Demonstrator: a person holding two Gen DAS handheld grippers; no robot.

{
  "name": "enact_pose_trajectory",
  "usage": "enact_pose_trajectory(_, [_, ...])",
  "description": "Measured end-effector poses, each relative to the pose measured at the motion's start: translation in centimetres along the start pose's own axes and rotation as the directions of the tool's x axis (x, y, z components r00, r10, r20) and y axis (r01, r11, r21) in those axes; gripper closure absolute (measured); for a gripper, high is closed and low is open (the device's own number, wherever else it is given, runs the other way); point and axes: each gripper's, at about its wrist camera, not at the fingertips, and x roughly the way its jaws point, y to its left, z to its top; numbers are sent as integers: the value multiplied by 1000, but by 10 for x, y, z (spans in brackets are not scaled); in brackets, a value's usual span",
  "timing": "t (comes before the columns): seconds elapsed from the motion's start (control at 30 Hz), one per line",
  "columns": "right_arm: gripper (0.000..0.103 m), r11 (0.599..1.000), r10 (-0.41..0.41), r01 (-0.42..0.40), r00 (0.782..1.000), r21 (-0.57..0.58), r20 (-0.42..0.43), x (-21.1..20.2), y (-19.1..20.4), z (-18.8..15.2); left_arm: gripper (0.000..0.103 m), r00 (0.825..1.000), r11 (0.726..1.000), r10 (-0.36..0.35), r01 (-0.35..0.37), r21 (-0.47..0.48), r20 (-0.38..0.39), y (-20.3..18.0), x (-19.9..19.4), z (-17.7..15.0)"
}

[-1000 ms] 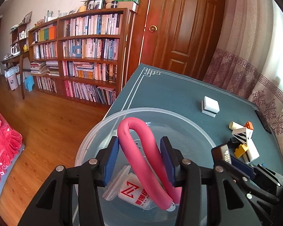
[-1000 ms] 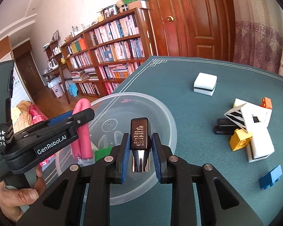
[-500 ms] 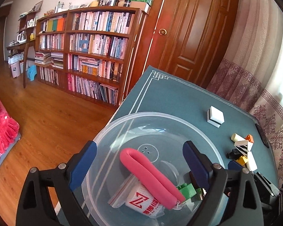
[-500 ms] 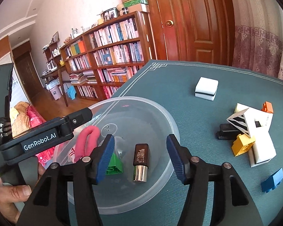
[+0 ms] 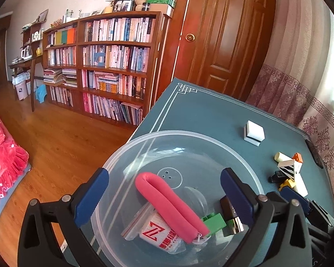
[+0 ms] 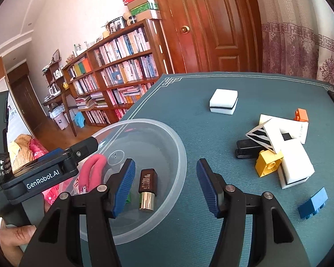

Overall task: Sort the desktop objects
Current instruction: 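Carry pink tube and brown bottle into the clear bowl and open both tools, then grasp the blue brick with the right tool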

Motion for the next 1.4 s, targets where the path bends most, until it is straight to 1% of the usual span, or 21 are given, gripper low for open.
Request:
enact_pose_trajectory(0.2, [42, 999, -37, 36, 999, 40, 15, -10, -20, -2, 1, 1000, 1000, 2, -2, 27, 11, -14, -3, -1])
enact_pose_trajectory(0.5, [42, 992, -99, 95, 994, 82, 41, -30, -49, -9, 1, 1000, 998, -19, 18, 67, 0, -40, -5, -5])
enact_pose_trajectory(0.7, [42, 983, -163, 155, 984, 103, 70, -51, -74, -15, 1, 999, 996, -32, 32, 87, -3, -57, -7, -7])
enact_pose_trajectory(0.9, [42, 968, -211, 198, 975, 156, 71, -68, -104, -21, 1, 998, 991, -58, 59, 124, -8, -80, -9, -11])
enact_pose_trajectory(1.2, [42, 953, -253, 239, 966, 188, 49, -79, -132, -28, 1, 995, 977, -98, 101, 185, -22, -117, -12, -19])
enact_pose_trajectory(1.33, [42, 948, -266, 260, 964, 185, 7, -74, -143, -32, 1, 994, 974, -106, 109, 199, -28, -127, -14, -22])
enact_pose_trajectory(1.4, [42, 947, -260, 258, 966, 190, -16, -70, -149, -32, 1, 994, 972, -107, 111, 208, -31, -132, -15, -24])
